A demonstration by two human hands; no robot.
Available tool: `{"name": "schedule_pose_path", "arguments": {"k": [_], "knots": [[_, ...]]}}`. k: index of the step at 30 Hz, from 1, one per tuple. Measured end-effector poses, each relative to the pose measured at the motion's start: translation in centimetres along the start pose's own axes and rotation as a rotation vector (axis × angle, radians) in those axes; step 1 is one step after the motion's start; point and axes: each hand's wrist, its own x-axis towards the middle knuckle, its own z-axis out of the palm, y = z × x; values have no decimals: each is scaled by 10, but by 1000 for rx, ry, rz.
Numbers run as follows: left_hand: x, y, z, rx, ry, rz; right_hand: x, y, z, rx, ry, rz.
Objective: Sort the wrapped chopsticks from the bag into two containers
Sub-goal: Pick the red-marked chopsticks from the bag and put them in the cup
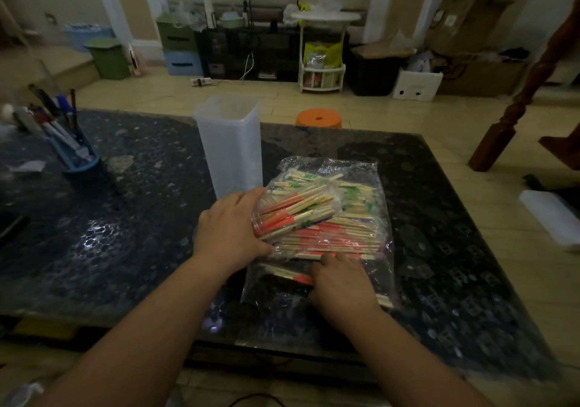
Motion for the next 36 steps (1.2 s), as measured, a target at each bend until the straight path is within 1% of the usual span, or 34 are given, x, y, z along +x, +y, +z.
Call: {"name": "schedule_pose_path", "arguments": {"k": [6, 8, 11, 13, 16, 18, 19, 20, 21, 23, 24, 25, 26, 27, 29, 30, 31, 32, 34, 36], "knots": [[2, -1, -5, -9, 8, -23, -10, -7, -45, 98, 3, -20], [2, -2, -6, -9, 12, -34, -11, -6, -59, 46, 32, -51], [2, -4, -7, -11, 14, -47, -14, -3, -80, -72, 81, -47], [2, -4, -8, -14, 14, -53, -17, 0, -93, -98, 129, -57], [3, -6, -9, -13, 17, -68, -14, 8, -103, -109, 298, -128], [3, -6, -9, -18, 15, -69, -10, 14, -101, -48, 417, -141], [3, -6, -9, -23, 11, -69, -8, 16, -100, -16, 474, -186], [3, -6, -9, -27, 8, -68, -8, 17, -99, 46, 506, -223], [3, -5, -8, -28, 9, -66, -9, 17, -99, 172, 544, -238], [2, -4, -8, -21, 14, -58, -12, 15, -105, 771, 522, -87], [2, -4, -7, -18, 18, -53, -12, 14, -107, 1078, 479, -14], [2, -4, -7, -17, 23, -47, -11, 15, -106, 1254, 499, 30], [2, -4, -7, -21, 30, -36, -10, 17, -105, 1286, 586, 31], [2, -4, -7, -27, 39, -22, -8, 18, -104, 1226, 707, -3], [2, -4, -6, -24, 48, -2, -6, 21, -102, 1016, 899, -65], [2, -3, -6, -13, 49, 3, -4, 21, -101, 994, 960, -76], [2, -3, -5, 0, 52, 8, -3, 22, -101, 1034, 978, -64], [1, -3, -4, 12, 56, 16, -2, 21, -102, 1127, 955, -33], [1, -3, -2, 23, 62, 39, -3, 18, -106, 1386, 819, 54], [1, -3, 0, 20, 71, 64, -2, 18, -105, 1540, 692, 166]]}}
